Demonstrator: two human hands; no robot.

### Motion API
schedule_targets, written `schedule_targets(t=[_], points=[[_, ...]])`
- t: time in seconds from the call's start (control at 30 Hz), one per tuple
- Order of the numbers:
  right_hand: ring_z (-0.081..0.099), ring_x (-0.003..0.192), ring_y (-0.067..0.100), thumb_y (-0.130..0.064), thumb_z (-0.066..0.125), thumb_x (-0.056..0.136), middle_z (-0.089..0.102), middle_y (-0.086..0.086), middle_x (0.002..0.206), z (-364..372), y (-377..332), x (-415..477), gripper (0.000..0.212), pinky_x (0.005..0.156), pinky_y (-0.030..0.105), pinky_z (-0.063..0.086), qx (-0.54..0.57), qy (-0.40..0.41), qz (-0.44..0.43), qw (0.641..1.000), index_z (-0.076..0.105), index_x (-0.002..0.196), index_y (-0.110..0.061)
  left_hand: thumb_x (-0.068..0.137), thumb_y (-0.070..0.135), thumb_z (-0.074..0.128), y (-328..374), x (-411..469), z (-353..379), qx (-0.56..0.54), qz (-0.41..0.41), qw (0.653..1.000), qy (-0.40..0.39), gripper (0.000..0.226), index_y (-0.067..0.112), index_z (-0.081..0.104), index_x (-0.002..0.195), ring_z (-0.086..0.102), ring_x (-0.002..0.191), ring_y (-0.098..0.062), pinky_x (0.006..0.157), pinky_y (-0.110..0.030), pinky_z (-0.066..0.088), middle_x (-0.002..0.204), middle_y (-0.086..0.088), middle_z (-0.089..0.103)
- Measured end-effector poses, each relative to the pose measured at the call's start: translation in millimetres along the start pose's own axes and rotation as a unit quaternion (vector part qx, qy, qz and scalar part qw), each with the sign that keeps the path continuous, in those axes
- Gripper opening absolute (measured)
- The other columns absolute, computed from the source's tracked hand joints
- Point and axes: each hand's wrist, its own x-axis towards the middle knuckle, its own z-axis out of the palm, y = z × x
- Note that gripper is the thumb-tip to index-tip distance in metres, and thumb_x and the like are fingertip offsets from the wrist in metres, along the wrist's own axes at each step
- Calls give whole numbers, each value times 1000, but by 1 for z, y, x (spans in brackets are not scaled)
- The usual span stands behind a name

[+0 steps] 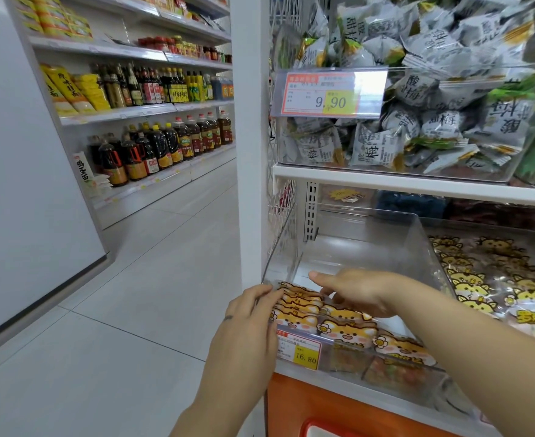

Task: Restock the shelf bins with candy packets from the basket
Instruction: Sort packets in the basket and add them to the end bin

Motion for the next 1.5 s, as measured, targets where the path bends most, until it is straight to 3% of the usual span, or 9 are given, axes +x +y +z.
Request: schedule_targets(t=[0.5,0.6,0.7,0.8,0.9,1.0,1.17,1.33,1.5], points=[[50,130,29,-73,29,94,49,7,148,5,-3,-11,79,112,46,38,-114,51,-30,992,42,150,-18,105,31,39,3,-2,-4,15,0,1000,-11,51,43,23,152,19,141,-1,113,-22,35,157,21,17],[52,127,21,-63,36,99,53,3,144,8,-5,-35,65,108,36,40,-150,109,-111,976,52,143,-17,104,27,38,8,-9,-4,34,13,999,-6,49,41,30,150,24,142,-5,113,-25,33,156,19,19],[57,118,12,-44,50,101,63,-4,132,16,-2,-75,39,98,27,43,-154,207,-251,933,63,130,-20,92,23,44,19,-23,-1,2,66,997,36,46,34,53,136,44,131,-13,105,-35,44,145,14,40],[58,108,4,-31,60,98,69,-10,117,36,23,-118,24,91,20,44,-153,283,-365,874,69,119,-24,91,24,45,37,-44,9,-21,87,994,61,43,31,57,131,48,126,-14,103,-39,47,139,13,48],[61,97,5,-22,65,94,70,-13,104,63,75,-153,19,84,20,47,-145,303,-407,849,72,111,-24,92,18,47,56,-70,23,-32,95,994,45,43,28,58,132,52,122,-16,102,-40,47,134,9,53],[64,93,4,-18,66,93,72,-10,102,98,151,-169,18,83,20,50,-131,282,-353,882,74,110,-20,93,12,55,67,-110,61,-22,86,996,-22,40,25,59,132,54,118,-19,98,-39,47,131,6,54],[62,93,7,-25,61,95,66,-14,103,148,279,-169,21,83,22,49,-122,146,-135,972,68,115,-26,95,16,52,62,-194,164,20,12,972,-232,39,25,59,131,56,116,-20,95,-37,50,132,2,55],[56,95,18,-37,55,98,59,-4,105,174,376,-148,23,81,32,46,-202,3,4,979,62,113,-21,92,30,56,32,-250,229,74,-67,862,-497,51,31,48,143,47,130,-29,104,-45,46,149,-3,39],[62,97,28,-28,51,97,63,10,106,206,418,-123,29,80,40,51,-158,-70,91,981,63,113,-7,90,52,60,21,-254,240,55,-101,818,-564,65,34,41,149,30,145,-29,118,-45,31,162,0,20]])
